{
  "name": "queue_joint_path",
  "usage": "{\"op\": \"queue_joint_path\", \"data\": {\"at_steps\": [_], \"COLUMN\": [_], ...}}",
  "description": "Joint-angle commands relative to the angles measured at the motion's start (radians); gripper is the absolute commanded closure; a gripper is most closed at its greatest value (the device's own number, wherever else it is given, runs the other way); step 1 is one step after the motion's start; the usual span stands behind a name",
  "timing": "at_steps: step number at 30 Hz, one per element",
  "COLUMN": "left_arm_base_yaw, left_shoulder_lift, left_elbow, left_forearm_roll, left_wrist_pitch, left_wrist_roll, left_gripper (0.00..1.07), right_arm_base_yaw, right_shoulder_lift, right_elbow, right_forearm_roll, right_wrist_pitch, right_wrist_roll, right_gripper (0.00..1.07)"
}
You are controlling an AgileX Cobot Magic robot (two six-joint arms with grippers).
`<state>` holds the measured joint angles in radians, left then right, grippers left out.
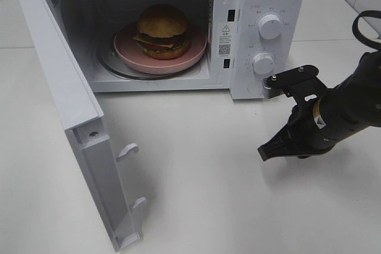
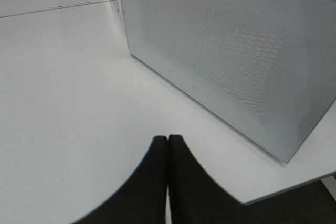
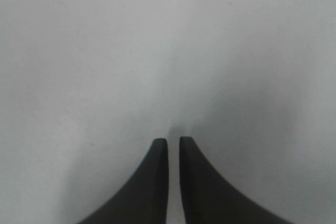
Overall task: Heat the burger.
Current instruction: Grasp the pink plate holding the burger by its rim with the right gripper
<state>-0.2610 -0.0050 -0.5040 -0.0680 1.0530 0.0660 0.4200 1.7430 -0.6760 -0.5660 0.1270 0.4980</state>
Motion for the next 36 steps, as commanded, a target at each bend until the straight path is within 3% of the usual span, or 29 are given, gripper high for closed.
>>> {"op": "queue_joint_path", "data": {"at_steps": [1,4,6,7,8,9,13,16,26,32,36], "left_arm_base_yaw": [0.003,0.003,0.003,0.003,0.003,0.003,0.003,0.003,0.003,0.003,0.003], "left_shoulder_lift": [-0.022,-0.022,-0.022,-0.022,-0.022,-0.022,-0.022,-0.022,-0.022,-0.022,-0.022], "left_elbow": [0.003,0.003,0.003,0.003,0.003,0.003,0.003,0.003,0.003,0.003,0.003], "left_forearm_roll": [-0.004,-0.004,-0.004,-0.004,-0.004,-0.004,-0.004,-0.004,-0.004,-0.004,-0.004], "left_wrist_pitch": [-0.013,-0.013,-0.013,-0.013,-0.013,-0.013,-0.013,-0.013,-0.013,-0.013,-0.013], "left_wrist_roll": [0.000,0.000,0.000,0.000,0.000,0.000,0.000,0.000,0.000,0.000,0.000], "left_gripper": [1.06,1.06,1.06,1.06,1.06,1.06,1.06,1.06,1.06,1.06,1.06], "right_arm_base_yaw": [-0.001,-0.001,-0.001,-0.001,-0.001,-0.001,-0.001,0.002,0.130,0.211,0.247], "right_shoulder_lift": [-0.008,-0.008,-0.008,-0.008,-0.008,-0.008,-0.008,-0.008,-0.008,-0.008,-0.008], "right_elbow": [-0.052,-0.069,-0.146,-0.146,-0.184,-0.184,-0.277,-0.320,-0.448,-0.524,-0.558], "right_forearm_roll": [0.144,0.207,0.490,0.490,0.621,0.621,0.908,1.011,0.962,0.828,0.752], "right_wrist_pitch": [0.177,0.217,0.376,0.376,0.452,0.452,0.617,0.656,0.550,0.389,0.343], "right_wrist_roll": [-0.147,-0.197,-0.498,-0.498,-0.641,-0.641,-0.952,-1.067,-1.202,-1.203,-1.205], "right_gripper": [0.99,0.99,0.99,0.99,0.98,0.98,0.97,0.96,0.87,0.60,0.54]}}
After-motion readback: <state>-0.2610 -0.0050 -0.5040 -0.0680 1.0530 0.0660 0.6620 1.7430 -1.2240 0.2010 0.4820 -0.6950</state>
